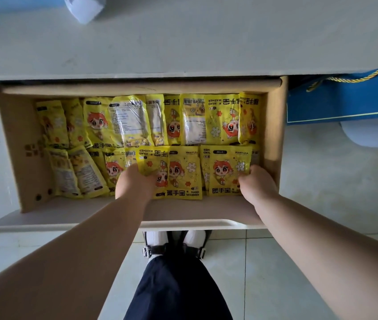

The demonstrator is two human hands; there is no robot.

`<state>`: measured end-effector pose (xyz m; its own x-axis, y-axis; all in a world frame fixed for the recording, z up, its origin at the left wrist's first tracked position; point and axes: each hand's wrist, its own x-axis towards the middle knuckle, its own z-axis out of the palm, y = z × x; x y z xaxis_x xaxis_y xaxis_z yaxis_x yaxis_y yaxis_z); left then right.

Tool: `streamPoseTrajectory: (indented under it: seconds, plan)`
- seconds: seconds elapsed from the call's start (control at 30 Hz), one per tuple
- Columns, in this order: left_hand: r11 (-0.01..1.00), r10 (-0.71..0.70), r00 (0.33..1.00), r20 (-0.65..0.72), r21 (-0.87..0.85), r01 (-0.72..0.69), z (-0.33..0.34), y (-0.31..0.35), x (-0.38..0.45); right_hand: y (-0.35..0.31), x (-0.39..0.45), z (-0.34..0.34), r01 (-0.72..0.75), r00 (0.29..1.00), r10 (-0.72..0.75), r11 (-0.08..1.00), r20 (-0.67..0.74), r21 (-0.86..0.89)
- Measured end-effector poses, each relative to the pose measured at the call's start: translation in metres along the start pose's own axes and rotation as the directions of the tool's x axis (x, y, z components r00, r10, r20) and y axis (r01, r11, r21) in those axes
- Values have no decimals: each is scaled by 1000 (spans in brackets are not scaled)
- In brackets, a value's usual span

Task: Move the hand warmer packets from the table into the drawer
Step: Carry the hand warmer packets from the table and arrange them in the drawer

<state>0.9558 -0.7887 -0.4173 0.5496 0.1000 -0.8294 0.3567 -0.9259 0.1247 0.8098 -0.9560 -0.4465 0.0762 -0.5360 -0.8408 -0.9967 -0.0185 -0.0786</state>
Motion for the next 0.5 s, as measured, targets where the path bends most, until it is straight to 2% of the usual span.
streamPoseTrajectory:
  seconds: [0.1, 0.2, 0.3, 0.37, 0.4, 0.43, 0.5]
  plan:
    - [998, -63, 998, 11, 15, 63, -4, -5, 5, -3, -2, 1, -56, 998, 56, 998, -20, 33]
    - [992, -129, 988, 80, 2, 130, -9, -9, 6, -10, -13, 2, -104, 995, 103, 988, 15, 118]
    - [984, -146, 987, 73, 116, 137, -11, -13, 2, -16, -25, 2, -35, 999, 39, 994, -38, 107]
    - [974, -39, 999, -2, 221, 39, -12, -12, -7, -20, -35, 1, 79, 993, -78, 997, -85, 7]
    - [965, 73, 997, -38, 256, -60, -14, -13, -12, -24, -41, 3, 162, 981, -168, 985, -102, -62]
    - [928, 218, 974, -62, 321, -187, -14, -14, -15, -28, -46, 3, 242, 962, -255, 961, -98, -131]
    - [747, 495, 869, 4, 508, -428, -12, -15, -14, -34, -51, 5, 390, 912, -409, 885, -24, -254]
